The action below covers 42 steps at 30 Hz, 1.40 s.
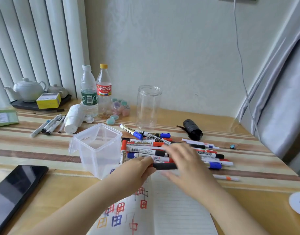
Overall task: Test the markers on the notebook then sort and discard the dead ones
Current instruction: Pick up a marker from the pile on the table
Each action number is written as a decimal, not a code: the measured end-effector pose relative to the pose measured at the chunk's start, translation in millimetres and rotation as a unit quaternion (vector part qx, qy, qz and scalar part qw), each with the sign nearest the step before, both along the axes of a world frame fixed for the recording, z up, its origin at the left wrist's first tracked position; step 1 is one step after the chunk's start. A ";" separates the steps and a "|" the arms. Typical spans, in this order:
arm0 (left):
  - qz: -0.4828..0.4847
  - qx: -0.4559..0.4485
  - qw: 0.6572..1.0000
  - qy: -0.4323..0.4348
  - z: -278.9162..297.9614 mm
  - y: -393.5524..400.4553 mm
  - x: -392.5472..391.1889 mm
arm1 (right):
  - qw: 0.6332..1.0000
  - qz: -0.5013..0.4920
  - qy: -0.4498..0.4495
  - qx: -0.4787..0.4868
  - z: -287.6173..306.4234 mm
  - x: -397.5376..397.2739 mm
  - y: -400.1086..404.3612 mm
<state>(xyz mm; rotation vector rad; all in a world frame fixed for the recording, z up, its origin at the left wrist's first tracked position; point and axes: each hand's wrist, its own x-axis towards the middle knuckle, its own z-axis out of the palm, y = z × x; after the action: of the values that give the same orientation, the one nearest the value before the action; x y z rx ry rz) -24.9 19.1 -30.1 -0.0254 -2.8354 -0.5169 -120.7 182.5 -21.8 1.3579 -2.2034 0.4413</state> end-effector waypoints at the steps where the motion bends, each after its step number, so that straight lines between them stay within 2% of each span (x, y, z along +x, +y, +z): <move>1: -0.019 0.001 1.000 0.003 -0.2 1.1 0.0 | 0.997 0.028 0.053 0.040 -5.3 2.0 -4.1; 4: -0.068 0.029 0.997 -0.002 0.3 3.2 2.4 | 0.989 0.055 0.102 0.093 -15.2 9.6 -15.3; 7: -0.094 0.048 0.994 -0.030 -3.4 -2.4 7.6 | 0.984 0.060 0.132 0.100 -18.4 13.0 -15.2; 11: -0.096 0.060 0.992 -0.057 -7.0 -5.4 11.1 | 0.986 0.042 0.117 0.113 -12.4 21.4 -14.7; 16: -0.089 0.034 0.994 -0.053 1.4 -8.6 14.7 | 0.978 0.034 0.006 0.205 -12.4 15.2 0.0; 18: -0.087 0.021 0.995 -0.041 6.1 -9.5 16.3 | 0.973 0.011 -0.071 0.220 -4.5 17.9 4.4; 20: -0.072 0.020 0.997 -0.030 9.6 -8.4 16.1 | 0.966 -0.030 -0.158 0.204 9.2 20.2 5.1; 22: -0.048 0.026 0.998 -0.022 10.6 -7.5 15.1 | 0.944 -0.042 -0.295 0.138 18.9 17.3 9.3; 24: -0.032 0.024 0.999 -0.021 9.5 -6.8 14.2 | 0.904 -0.049 -0.414 0.094 25.8 10.4 14.7; 26: -0.022 0.025 0.999 -0.033 8.4 -4.7 13.3 | 0.875 -0.015 -0.482 0.040 28.2 4.3 18.0; 28: -0.025 0.023 0.998 -0.044 7.9 -0.9 11.8 | 0.820 0.038 -0.567 -0.063 29.2 1.6 19.0; 30: -0.037 0.001 0.998 -0.047 7.9 3.2 9.2 | 0.731 0.075 -0.655 -0.174 29.7 -0.2 18.8; 33: -0.051 -0.024 0.997 -0.043 6.3 7.3 3.5 | 0.533 0.123 -0.782 -0.298 25.9 -5.0 16.6; 34: -0.055 -0.029 0.997 -0.037 4.9 7.8 1.2 | 0.489 0.135 -0.802 -0.315 24.2 -5.8 15.6; 35: -0.057 -0.034 0.997 -0.030 3.0 7.9 -1.4 | 0.474 0.138 -0.809 -0.320 21.6 -6.2 14.5; 36: -0.060 -0.038 0.997 -0.021 0.9 7.7 -4.2 | 0.475 0.136 -0.810 -0.318 17.0 -6.9 13.0; 38: -0.066 -0.041 0.997 0.003 -3.3 6.3 -10.4 | 0.510 0.125 -0.796 -0.301 8.1 -6.7 8.8; 40: -0.060 -0.040 0.997 0.028 -8.1 4.8 -16.1 | 0.575 0.100 -0.764 -0.274 0.7 -7.7 4.2; 42: -0.049 -0.030 0.997 0.060 -13.8 4.1 -20.4 | 0.657 0.044 -0.714 -0.238 -6.9 -11.5 0.6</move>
<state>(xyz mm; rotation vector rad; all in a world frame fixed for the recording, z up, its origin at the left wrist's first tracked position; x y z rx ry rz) -45.3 23.2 -43.8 -0.2015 -2.7415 -0.4364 -132.2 183.1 -28.7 0.7377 -2.5730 2.6256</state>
